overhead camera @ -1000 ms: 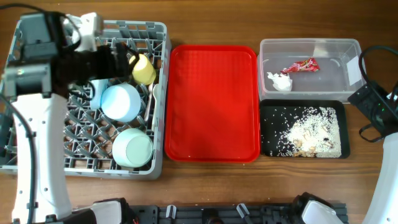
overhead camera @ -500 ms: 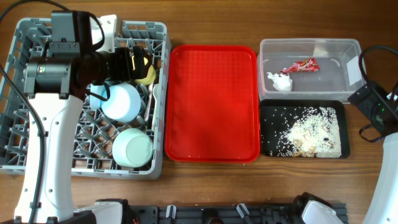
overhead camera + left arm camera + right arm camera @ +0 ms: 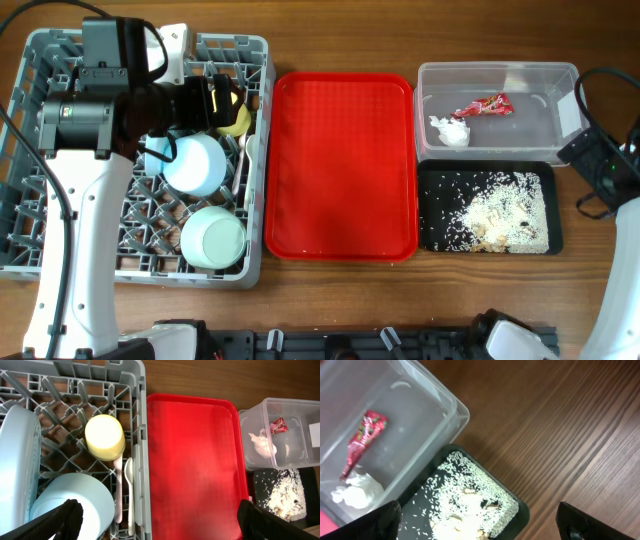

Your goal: Sort waste into correct bins and load items into the dishwasher rack

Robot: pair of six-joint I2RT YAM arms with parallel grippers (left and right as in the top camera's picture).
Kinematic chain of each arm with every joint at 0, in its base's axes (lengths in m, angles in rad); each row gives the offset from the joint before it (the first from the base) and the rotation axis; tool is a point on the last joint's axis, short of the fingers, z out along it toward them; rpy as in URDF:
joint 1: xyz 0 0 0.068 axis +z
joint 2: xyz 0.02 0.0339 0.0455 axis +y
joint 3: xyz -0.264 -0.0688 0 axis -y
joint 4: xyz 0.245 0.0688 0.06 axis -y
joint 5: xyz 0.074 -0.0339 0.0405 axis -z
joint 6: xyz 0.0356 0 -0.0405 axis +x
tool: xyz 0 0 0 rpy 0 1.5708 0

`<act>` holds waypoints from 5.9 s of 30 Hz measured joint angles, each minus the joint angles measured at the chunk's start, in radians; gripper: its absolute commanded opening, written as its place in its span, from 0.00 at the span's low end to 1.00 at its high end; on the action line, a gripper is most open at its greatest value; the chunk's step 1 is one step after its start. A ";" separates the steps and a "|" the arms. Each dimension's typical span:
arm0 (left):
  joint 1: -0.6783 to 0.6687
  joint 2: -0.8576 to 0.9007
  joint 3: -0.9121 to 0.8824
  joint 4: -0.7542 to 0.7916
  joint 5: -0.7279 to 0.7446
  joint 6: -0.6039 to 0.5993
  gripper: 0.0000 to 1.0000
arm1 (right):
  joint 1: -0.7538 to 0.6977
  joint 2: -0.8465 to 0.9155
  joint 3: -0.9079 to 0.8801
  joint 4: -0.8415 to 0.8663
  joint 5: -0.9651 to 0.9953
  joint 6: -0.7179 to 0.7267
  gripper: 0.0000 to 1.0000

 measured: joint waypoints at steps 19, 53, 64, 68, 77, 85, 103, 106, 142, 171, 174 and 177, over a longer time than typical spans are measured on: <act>0.000 0.000 0.000 0.000 -0.003 0.000 1.00 | 0.406 -0.720 -0.008 0.006 0.009 0.000 1.00; 0.000 0.000 0.000 0.000 -0.004 0.000 1.00 | 0.562 -1.241 -1.190 1.277 -0.340 -0.256 1.00; 0.000 0.000 0.000 0.000 -0.004 0.000 1.00 | 0.562 -1.245 -1.252 1.071 -0.341 -0.256 1.00; 0.000 0.000 0.000 0.000 -0.004 0.000 1.00 | 0.562 -1.246 -1.252 1.076 -0.341 -0.255 1.00; 0.000 0.000 0.000 0.000 -0.004 0.000 1.00 | 0.562 -1.246 -1.252 1.076 -0.341 -0.255 1.00; 0.000 0.000 0.000 0.000 -0.004 0.000 1.00 | 0.562 -1.246 -1.252 1.076 -0.341 -0.255 1.00; 0.000 0.000 0.000 0.000 -0.004 0.000 1.00 | 0.562 -1.246 -1.252 1.076 -0.341 -0.255 1.00; 0.000 -0.022 -0.001 0.000 -0.005 0.000 1.00 | 0.562 -1.246 -1.252 1.076 -0.341 -0.255 1.00; 0.101 -1.427 -1.242 1.092 -0.042 -0.008 1.00 | 0.562 -1.247 -1.252 1.076 -0.348 -0.253 1.00; 0.012 -1.447 -1.606 1.173 -0.348 -0.351 1.00 | 0.562 -1.247 -1.252 1.076 -0.348 -0.253 1.00; 0.010 -1.446 -1.613 1.061 -0.394 -0.351 1.00 | 0.562 -1.247 -1.252 1.076 -0.348 -0.253 1.00; 0.010 -1.446 -1.614 1.064 -0.415 -0.302 1.00 | 0.562 -1.247 -1.252 1.076 -0.348 -0.253 1.00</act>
